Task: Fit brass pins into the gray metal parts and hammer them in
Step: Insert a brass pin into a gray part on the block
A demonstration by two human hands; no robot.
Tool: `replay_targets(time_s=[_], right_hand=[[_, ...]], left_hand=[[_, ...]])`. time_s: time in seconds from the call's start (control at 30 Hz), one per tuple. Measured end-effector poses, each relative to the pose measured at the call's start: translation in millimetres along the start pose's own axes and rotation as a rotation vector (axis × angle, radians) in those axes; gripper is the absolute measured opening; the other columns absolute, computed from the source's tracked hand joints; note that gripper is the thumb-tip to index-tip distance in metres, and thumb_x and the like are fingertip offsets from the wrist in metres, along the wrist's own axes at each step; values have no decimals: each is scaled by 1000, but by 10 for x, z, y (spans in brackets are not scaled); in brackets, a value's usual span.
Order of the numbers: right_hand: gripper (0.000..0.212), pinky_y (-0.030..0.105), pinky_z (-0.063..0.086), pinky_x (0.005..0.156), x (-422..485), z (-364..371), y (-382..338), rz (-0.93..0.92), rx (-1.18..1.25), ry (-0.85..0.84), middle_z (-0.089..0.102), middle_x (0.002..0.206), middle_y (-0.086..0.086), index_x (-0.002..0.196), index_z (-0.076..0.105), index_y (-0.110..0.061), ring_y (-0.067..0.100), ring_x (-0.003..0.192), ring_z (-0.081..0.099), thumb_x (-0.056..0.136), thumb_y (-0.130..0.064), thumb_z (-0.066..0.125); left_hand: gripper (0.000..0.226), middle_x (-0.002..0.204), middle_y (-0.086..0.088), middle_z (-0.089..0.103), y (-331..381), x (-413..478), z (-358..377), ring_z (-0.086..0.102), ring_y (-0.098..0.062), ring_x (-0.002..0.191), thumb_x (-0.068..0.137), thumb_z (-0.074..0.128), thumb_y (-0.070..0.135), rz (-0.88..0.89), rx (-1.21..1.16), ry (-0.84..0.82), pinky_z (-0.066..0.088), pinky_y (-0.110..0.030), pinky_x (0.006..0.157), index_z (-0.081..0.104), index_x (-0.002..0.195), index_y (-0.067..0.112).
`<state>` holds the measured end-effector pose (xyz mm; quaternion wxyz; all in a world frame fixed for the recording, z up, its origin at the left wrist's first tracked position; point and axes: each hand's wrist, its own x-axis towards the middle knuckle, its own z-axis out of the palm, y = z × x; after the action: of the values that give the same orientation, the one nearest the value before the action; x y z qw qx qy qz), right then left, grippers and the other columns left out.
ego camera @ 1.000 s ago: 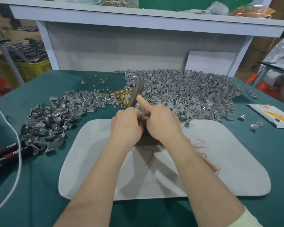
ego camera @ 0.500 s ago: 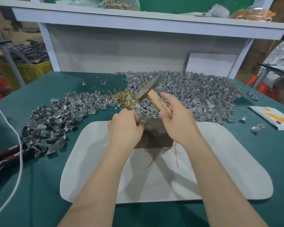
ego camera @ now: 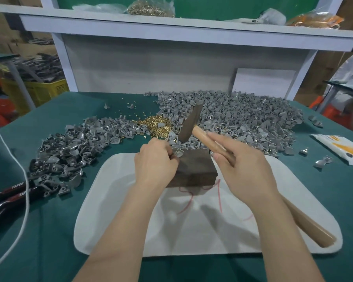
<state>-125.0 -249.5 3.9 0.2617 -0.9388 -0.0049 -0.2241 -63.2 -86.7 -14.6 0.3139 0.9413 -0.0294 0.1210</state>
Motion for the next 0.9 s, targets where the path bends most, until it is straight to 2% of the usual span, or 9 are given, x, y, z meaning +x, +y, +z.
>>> replay_targets(time_s=[0.1, 0.17, 0.23, 0.33, 0.47, 0.53, 0.63, 0.77, 0.9], right_hand=[[45, 31, 46, 79, 1, -2, -8, 1, 21, 15, 64, 112, -15, 126, 48, -54, 17, 100, 57, 91, -26, 55], [50, 36, 48, 85, 11, 29, -45, -18, 37, 8, 62, 117, -11, 131, 44, -52, 21, 104, 57, 93, -21, 52], [51, 39, 48, 84, 42, 123, -109, -31, 15, -29, 59, 114, -4, 131, 44, -52, 25, 102, 57, 94, -17, 44], [35, 35, 47, 78, 147, 305, -204, 34, -25, -48, 51, 100, 0, 113, 63, -42, 27, 91, 58, 94, -20, 45], [14, 30, 36, 69, 299, 469, -314, 91, -88, -59, 41, 91, -2, 99, 67, -33, 26, 87, 58, 90, -35, 57], [17, 30, 34, 67, 337, 532, -363, 87, -113, -46, 39, 91, -1, 104, 66, -34, 27, 87, 58, 88, -36, 60], [34, 32, 33, 68, 351, 596, -388, 76, -154, -23, 45, 95, 3, 121, 58, -39, 29, 88, 59, 88, -34, 61], [36, 31, 33, 68, 367, 627, -344, 102, -142, -17, 53, 109, 7, 124, 57, -39, 30, 90, 59, 88, -34, 61], [34, 31, 32, 67, 350, 650, -379, 49, -203, -7, 40, 93, 2, 125, 54, -36, 29, 80, 55, 92, -26, 56]], left_hand=[[7, 105, -6, 58, -1, 3, 4, 54, -29, 101, 85, 62, 21, 3, -6, 5, 47, -42, 86, 65, 85, 15], [8, 104, -7, 58, -2, 6, 5, 54, -30, 99, 85, 62, 21, 6, -7, 10, 47, -43, 85, 65, 86, 14], [8, 102, -7, 59, 4, 3, 4, 55, -29, 98, 84, 62, 21, 7, -12, 5, 48, -43, 84, 64, 85, 13], [6, 99, -5, 59, 32, -4, 13, 55, -28, 96, 84, 63, 21, 20, -32, -11, 48, -41, 83, 61, 79, 17], [12, 94, -5, 58, 20, 2, 24, 54, -29, 92, 84, 62, 23, 37, -20, -25, 48, -40, 77, 62, 76, 14], [16, 93, -7, 58, 7, 5, 27, 54, -31, 91, 85, 62, 25, 43, -34, -25, 48, -41, 77, 63, 77, 12], [17, 95, -8, 60, 6, 4, 24, 55, -32, 92, 86, 61, 26, 45, -64, -19, 49, -43, 79, 63, 76, 12], [16, 92, -8, 61, 23, -7, 15, 56, -32, 91, 85, 60, 23, 56, -56, -23, 49, -43, 78, 59, 71, 15], [13, 95, -11, 61, 38, -15, 7, 55, -35, 94, 85, 58, 18, 61, -61, -27, 49, -43, 80, 62, 77, 9]])
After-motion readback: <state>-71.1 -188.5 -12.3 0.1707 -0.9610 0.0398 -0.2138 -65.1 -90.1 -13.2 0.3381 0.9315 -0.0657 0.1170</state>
